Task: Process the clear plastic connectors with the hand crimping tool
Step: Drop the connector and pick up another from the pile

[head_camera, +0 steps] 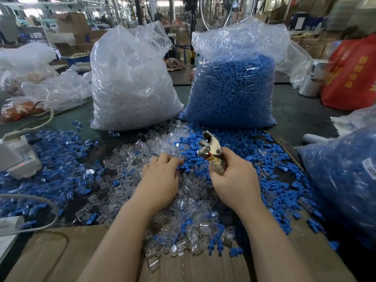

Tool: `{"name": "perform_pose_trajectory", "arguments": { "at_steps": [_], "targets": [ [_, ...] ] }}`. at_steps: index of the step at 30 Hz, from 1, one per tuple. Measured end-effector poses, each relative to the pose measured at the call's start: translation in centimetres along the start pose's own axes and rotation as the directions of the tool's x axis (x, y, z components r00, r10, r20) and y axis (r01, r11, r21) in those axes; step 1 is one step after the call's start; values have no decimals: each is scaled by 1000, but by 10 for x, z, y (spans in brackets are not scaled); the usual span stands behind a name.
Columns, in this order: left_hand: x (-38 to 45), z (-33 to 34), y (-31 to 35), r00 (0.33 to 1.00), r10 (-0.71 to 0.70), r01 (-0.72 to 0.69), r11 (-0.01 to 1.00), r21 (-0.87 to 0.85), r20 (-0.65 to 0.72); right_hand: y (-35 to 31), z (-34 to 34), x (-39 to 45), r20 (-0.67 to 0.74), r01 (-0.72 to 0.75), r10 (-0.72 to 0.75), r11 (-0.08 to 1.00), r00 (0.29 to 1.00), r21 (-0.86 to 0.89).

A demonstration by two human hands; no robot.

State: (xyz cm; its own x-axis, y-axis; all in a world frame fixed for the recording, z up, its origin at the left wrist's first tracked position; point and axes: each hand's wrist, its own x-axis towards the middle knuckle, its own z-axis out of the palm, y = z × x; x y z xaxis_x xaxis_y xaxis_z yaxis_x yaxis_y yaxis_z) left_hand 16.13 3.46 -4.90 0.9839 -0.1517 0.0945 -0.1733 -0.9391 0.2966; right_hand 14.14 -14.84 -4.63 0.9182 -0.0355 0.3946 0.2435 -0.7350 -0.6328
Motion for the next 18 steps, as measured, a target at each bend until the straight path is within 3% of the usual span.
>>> {"name": "perform_pose_trajectory", "arguments": {
  "at_steps": [4, 8, 11, 18],
  "targets": [
    [-1, 2, 1, 996, 36, -40, 998, 48, 82, -1, 0, 0, -7, -2, 2, 1000, 1000, -5],
    [1, 3, -1, 999, 15, -18, 997, -77, -43, -1, 0, -1, -1, -8, 8, 1000, 1000, 9],
    [1, 5, -1, 996, 29, -35, 996, -78, -81, -1, 0, 0, -1, -8, 8, 1000, 1000, 15],
    [3, 2, -4, 997, 56, -49, 992, -115, 58, -2, 0, 0, 4, -4, 4, 1000, 1000, 16]
  ]
}}
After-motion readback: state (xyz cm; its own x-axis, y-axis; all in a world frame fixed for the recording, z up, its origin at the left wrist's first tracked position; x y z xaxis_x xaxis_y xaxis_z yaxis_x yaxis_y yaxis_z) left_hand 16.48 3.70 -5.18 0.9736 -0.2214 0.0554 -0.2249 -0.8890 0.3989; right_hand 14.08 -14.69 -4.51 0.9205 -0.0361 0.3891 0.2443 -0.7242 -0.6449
